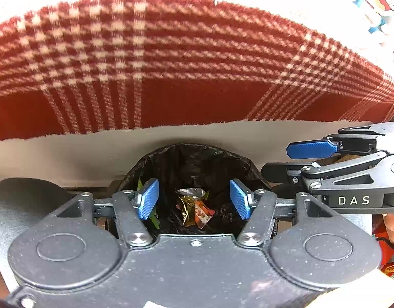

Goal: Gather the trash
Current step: 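Raise both tools back up toward the wrapper pile on the blanket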

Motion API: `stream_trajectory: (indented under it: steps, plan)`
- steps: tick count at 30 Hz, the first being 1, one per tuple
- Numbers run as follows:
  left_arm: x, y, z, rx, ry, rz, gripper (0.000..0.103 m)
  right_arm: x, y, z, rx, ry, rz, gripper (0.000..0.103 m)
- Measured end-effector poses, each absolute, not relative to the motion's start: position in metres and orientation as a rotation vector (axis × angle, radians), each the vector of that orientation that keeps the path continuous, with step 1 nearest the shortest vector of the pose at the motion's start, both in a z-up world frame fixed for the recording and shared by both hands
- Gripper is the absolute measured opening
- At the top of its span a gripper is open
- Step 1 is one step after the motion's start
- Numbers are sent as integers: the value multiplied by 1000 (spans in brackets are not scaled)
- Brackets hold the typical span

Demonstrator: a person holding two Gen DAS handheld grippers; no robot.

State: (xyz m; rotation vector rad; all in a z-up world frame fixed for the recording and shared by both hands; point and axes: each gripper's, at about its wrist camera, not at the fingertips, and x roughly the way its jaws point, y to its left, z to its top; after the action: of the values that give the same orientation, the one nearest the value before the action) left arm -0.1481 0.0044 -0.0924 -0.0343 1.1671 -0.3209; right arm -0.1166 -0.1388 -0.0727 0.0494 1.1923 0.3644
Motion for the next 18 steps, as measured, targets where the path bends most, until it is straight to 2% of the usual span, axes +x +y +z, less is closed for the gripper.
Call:
stream_trajectory:
  steps: [9,13,18]
  plan:
    - [-161,15,-33,-17,1044,-381,62,-131,-142,-20,18,1074,417,69]
    - [-162,22,6,-12,924,-408,73,-137,-145,21,5,969,473,74]
    - [-146,28,44,-23,776,-410,83,-130,-153,62,9,810,433,76]
